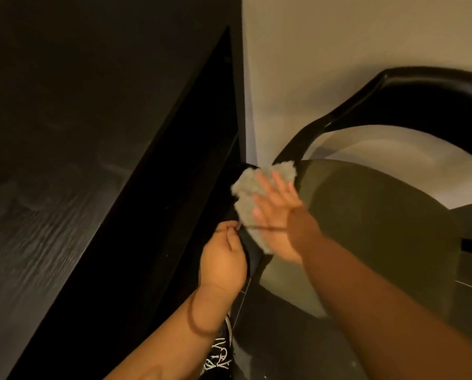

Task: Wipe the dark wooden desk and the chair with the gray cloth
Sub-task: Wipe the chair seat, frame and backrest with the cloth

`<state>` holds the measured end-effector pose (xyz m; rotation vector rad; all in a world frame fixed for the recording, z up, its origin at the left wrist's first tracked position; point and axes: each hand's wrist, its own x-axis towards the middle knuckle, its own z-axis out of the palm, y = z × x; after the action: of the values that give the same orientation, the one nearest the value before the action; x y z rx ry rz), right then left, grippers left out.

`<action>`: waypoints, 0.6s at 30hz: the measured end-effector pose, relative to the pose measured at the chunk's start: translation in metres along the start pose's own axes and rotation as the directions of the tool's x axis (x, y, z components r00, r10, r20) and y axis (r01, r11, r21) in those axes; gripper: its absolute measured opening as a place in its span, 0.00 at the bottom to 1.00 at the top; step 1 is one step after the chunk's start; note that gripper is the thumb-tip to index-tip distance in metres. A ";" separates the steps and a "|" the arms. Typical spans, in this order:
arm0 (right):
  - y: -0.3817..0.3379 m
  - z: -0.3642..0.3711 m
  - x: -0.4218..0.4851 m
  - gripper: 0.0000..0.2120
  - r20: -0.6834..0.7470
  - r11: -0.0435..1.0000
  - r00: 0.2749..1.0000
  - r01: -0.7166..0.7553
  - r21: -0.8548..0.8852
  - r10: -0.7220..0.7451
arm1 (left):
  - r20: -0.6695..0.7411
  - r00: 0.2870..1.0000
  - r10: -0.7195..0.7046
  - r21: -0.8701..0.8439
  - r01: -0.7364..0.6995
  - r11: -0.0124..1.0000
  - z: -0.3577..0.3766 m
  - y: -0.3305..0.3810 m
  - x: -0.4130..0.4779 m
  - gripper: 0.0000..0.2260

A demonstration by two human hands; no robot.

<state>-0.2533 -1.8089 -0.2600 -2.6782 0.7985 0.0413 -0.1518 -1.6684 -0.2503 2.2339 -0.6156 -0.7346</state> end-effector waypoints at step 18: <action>0.067 -0.035 0.055 0.35 -0.051 0.962 0.962 -0.269 -0.038 0.267 | 0.178 0.984 0.019 0.455 -0.100 0.885 0.017 0.050 0.028 0.20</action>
<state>-0.2451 -1.9018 -0.2552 -2.6011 1.1832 0.0648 -0.1531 -1.7256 -0.2335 2.5852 -1.0311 -0.8175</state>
